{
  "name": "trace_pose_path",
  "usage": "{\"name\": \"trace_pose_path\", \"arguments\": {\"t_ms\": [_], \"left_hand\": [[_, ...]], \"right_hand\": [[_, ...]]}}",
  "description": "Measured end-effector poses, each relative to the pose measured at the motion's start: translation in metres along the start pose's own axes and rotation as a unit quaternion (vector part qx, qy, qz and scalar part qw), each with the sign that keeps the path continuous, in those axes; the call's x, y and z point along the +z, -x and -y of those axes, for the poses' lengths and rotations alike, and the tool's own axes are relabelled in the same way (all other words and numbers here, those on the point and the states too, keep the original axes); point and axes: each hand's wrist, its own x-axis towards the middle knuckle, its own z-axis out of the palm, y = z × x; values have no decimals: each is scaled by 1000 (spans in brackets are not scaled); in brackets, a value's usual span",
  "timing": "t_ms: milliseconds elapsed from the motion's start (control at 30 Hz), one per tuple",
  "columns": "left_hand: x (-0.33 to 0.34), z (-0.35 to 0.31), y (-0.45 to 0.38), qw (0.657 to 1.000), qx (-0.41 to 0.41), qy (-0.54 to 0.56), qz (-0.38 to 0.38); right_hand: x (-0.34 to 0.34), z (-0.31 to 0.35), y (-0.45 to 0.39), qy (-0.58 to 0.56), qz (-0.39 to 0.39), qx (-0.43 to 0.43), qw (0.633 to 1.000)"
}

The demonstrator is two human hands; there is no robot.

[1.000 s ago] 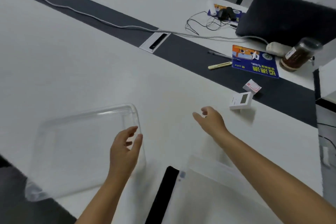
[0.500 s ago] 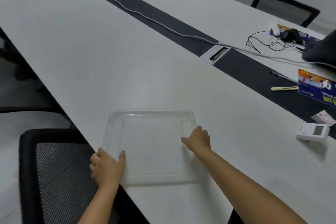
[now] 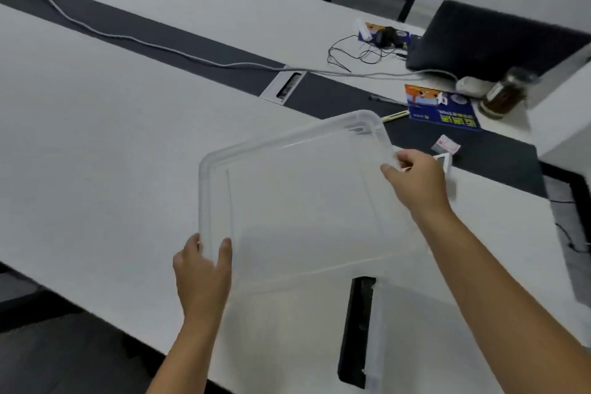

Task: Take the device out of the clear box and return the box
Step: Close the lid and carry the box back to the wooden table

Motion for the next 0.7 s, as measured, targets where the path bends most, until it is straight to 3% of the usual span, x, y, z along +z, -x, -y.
{"name": "trace_pose_path", "arguments": {"t_ms": [133,300,500,700], "left_hand": [[40,-22,29,990,96,-58,88],[66,-32,84,957,209,-113,169],[76,-29,133,918,249,-227,209],[80,-27,158,893,270,-321,164]], "right_hand": [[-81,-62,29,19,-89,56,994],[-141,-147,91,42,-127,145,980],[-166,-212,147,36,-112,233,965],[-171,-232,161,58,-79,228,969]]}}
